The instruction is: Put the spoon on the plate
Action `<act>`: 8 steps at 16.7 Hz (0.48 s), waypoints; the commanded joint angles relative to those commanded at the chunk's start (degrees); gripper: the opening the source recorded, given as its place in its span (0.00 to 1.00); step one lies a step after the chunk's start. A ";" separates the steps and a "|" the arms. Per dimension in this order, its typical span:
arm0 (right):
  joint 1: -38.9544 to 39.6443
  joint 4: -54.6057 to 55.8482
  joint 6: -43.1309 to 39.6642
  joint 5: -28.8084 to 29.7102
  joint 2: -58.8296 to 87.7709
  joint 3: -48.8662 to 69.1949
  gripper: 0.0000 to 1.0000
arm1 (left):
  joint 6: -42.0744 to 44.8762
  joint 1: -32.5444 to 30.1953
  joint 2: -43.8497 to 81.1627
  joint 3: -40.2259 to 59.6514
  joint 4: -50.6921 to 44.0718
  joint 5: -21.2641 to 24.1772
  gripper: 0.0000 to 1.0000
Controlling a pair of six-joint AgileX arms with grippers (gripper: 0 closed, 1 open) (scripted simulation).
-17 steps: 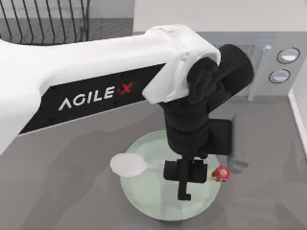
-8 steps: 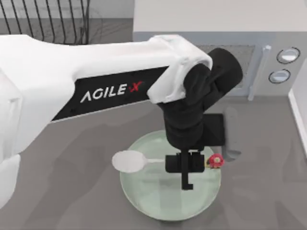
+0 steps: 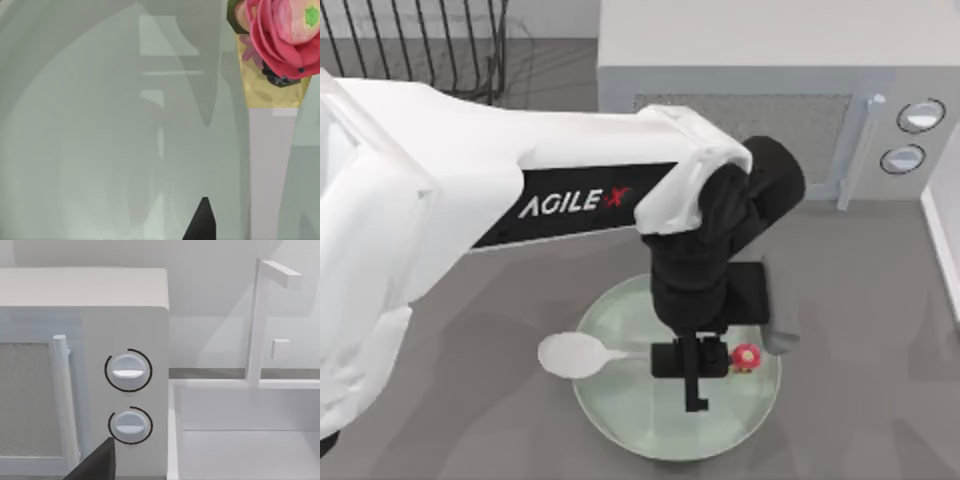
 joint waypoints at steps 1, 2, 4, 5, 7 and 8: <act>0.00 0.00 0.00 0.00 0.00 0.00 1.00 | 0.00 0.00 0.00 0.00 0.00 0.00 0.00; 0.00 0.00 0.00 0.00 0.00 0.00 1.00 | 0.00 0.00 0.00 0.00 0.00 0.00 0.00; 0.00 0.00 0.00 0.00 0.00 0.00 1.00 | 0.00 0.00 0.00 0.00 0.00 0.00 0.15; 0.00 0.00 0.00 0.00 0.00 0.00 1.00 | 0.00 0.00 0.00 0.00 0.00 0.00 0.23; 0.00 0.00 0.00 0.00 0.00 0.00 1.00 | 0.00 0.00 0.00 0.00 0.00 0.00 0.38; 0.00 0.00 0.00 0.00 0.00 0.00 1.00 | 0.00 0.00 0.00 0.00 0.00 0.00 0.45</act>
